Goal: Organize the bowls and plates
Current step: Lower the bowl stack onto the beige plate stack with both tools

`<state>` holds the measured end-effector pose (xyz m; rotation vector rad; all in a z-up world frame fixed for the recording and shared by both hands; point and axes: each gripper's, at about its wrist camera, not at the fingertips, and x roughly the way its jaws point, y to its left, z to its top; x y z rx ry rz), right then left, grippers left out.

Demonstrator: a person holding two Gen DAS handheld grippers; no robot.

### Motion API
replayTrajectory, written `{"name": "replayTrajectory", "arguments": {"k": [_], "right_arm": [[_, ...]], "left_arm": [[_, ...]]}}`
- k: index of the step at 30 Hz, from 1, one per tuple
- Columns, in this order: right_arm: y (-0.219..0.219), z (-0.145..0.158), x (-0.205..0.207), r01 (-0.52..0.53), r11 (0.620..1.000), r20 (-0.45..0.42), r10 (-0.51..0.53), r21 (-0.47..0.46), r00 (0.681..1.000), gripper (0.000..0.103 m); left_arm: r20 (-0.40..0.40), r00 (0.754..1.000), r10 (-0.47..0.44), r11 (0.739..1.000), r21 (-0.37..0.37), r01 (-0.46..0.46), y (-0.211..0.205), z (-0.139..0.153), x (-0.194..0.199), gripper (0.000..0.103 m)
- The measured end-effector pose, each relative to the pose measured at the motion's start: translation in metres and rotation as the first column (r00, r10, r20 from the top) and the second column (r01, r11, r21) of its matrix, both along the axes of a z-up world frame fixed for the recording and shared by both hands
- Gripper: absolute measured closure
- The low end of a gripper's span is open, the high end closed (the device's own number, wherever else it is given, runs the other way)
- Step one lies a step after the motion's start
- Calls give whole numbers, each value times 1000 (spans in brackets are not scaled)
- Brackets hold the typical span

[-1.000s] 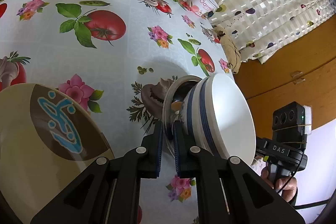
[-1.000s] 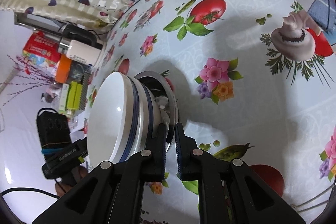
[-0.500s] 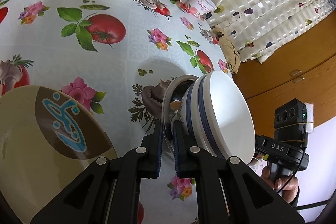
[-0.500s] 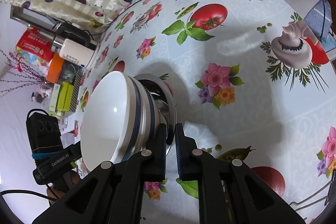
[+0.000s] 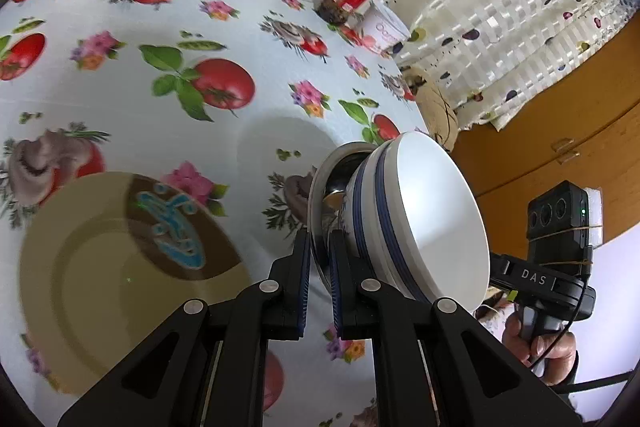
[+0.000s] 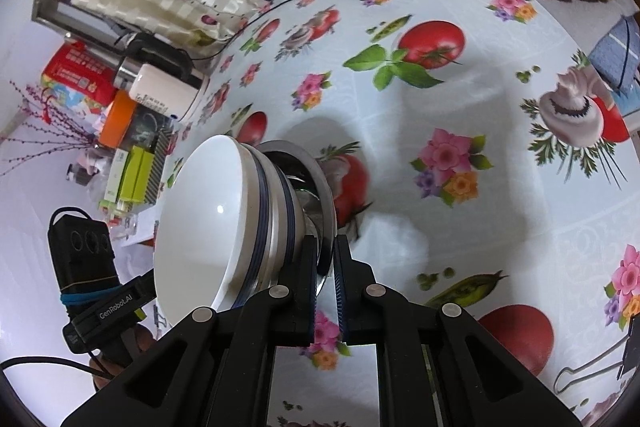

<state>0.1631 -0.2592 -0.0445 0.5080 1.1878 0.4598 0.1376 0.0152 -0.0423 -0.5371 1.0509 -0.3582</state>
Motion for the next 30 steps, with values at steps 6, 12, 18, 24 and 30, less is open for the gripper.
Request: {"name": "replayTrajectory", "arguments": {"k": [6, 12, 18, 24, 30], "right_arm": [[28, 11, -3, -55, 998, 20, 55, -2, 998, 94], [68, 17, -7, -132, 991, 29, 132, -1, 991, 94], [100, 16, -10, -188, 982, 24, 188, -3, 982, 94], [133, 9, -14, -248, 969, 3, 248, -16, 969, 94], [153, -2, -16, -283, 959, -24, 282, -26, 959, 94]], "left_arm": [[15, 998, 56, 998, 27, -57, 26, 10, -19, 95], [28, 992, 121, 992, 44, -122, 55, 17, -39, 95], [25, 982, 186, 981, 48, -187, 87, 13, -60, 95], [3, 971, 237, 970, 46, -237, 111, 1, -76, 95], [-21, 965, 261, 964, 45, -260, 123, -9, -82, 95]]}}
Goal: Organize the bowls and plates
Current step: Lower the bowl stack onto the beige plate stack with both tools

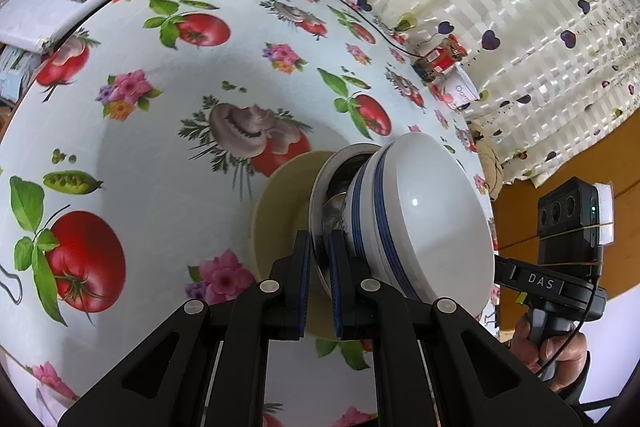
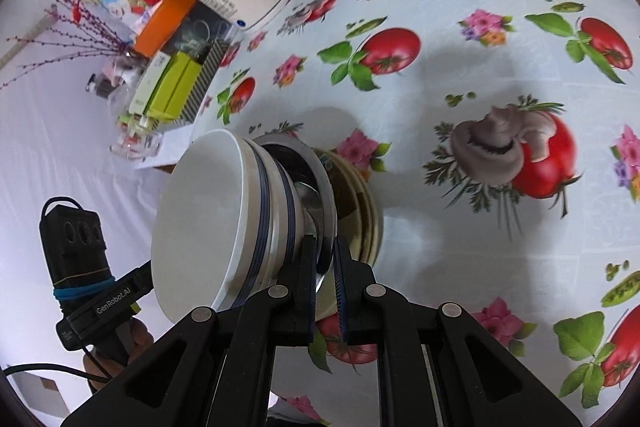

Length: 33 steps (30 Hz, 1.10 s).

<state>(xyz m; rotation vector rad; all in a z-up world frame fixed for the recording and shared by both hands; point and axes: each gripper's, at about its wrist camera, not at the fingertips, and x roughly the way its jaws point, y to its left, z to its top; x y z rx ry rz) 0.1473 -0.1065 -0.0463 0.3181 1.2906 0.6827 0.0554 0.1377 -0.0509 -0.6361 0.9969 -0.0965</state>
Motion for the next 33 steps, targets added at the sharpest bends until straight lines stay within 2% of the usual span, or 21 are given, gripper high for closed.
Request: {"name": "replayTrajectory", "arguments": {"k": [14, 20, 23, 33], "right_arm": [[17, -1, 3, -59, 997, 30, 61, -48, 998, 91], [10, 6, -4, -69, 992, 102, 80, -101, 992, 71], [4, 12, -12, -77, 991, 134, 92, -112, 987, 65], [-2, 39, -65, -96, 977, 288, 149, -193, 946, 54]], "left_arm": [[11, 1000, 16, 1000, -1, -16, 6, -3, -3, 93], [34, 998, 53, 996, 75, -55, 7, 6, -11, 88], [51, 996, 67, 990, 124, -73, 4, 14, -16, 88], [115, 991, 71, 952, 287, -102, -27, 42, -50, 87]]}}
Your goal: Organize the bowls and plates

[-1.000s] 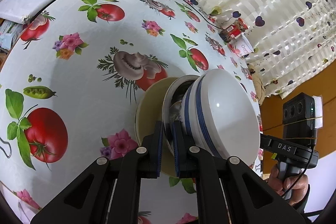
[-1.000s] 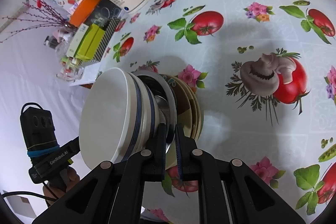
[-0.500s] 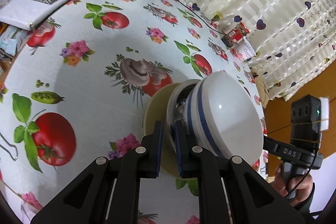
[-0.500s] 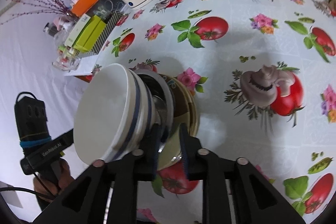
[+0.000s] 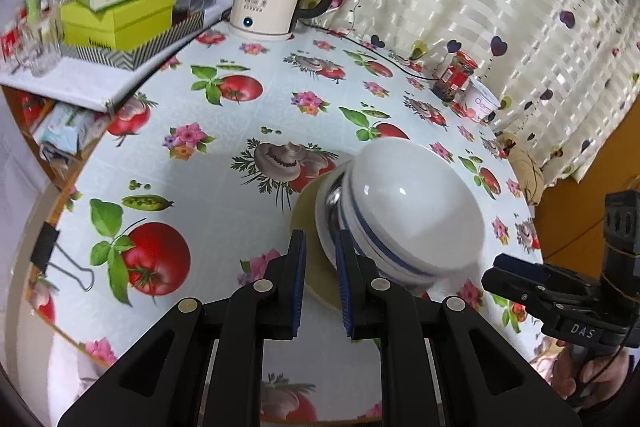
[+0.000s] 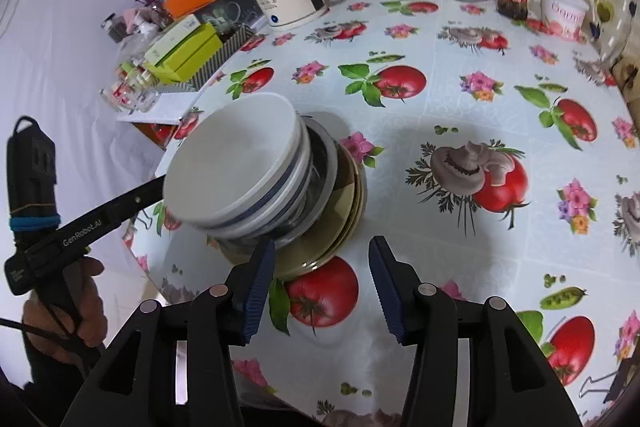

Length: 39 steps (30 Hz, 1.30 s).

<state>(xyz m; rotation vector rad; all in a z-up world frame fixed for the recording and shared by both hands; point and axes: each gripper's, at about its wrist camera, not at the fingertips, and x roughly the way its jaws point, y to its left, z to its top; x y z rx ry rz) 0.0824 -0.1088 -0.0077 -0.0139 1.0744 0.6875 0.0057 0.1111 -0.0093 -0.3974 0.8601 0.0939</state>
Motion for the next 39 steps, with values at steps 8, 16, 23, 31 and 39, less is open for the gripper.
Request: {"name": "replayTrajectory", "arguments": {"k": [8, 16, 23, 31, 39], "right_arm": [[3, 11, -33, -16, 999, 104, 21, -52, 994, 47], [8, 12, -60, -37, 994, 176, 56, -105, 983, 42], [11, 6, -73, -49, 992, 191, 71, -118, 979, 40], [15, 0, -74, -59, 990, 188, 83, -128, 979, 38], [15, -4, -71, -57, 990, 179, 79, -128, 981, 38]], "left_arm": [[10, 998, -55, 994, 97, 54, -37, 5, -27, 87], [6, 997, -74, 986, 150, 72, -57, 3, -42, 87], [-9, 999, -48, 988, 146, 49, -58, -6, -44, 87], [-35, 999, -19, 985, 171, 25, -57, -12, -43, 87], [-50, 999, -2, 981, 191, 12, -57, -14, -41, 87]]}}
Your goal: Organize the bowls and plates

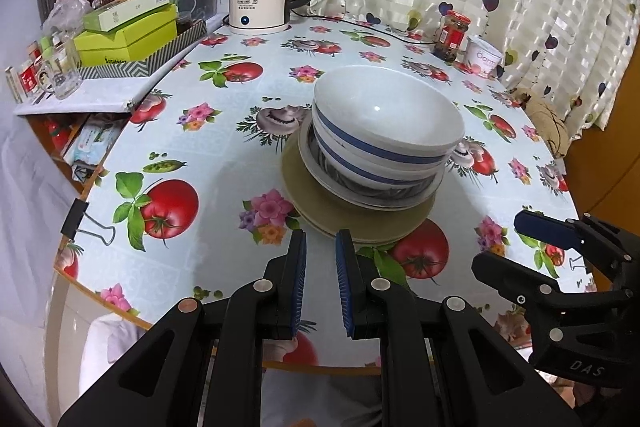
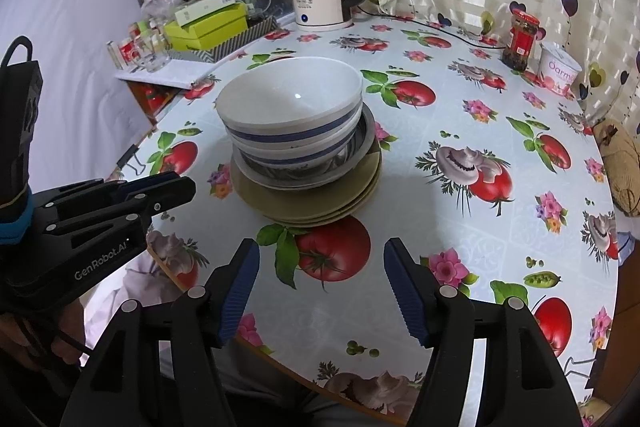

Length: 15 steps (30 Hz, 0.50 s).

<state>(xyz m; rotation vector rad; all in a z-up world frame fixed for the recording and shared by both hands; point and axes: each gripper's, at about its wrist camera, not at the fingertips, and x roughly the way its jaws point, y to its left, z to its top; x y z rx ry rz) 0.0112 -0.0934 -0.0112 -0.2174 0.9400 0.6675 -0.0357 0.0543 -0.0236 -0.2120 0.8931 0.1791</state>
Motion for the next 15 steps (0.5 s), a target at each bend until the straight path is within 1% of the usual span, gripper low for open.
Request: {"name": "replayTrajectory", "arguments": {"k": [12, 15], "right_arm": [[3, -1, -1, -6, 1000, 3, 6, -9, 1000, 37], [3, -1, -1, -6, 1000, 2, 7, -9, 1000, 37]], "left_arm": [[-8, 1000, -5, 1000, 5, 5, -1, -2, 3, 87], [-8, 1000, -9, 1000, -6, 9, 0, -4, 4, 87]]}}
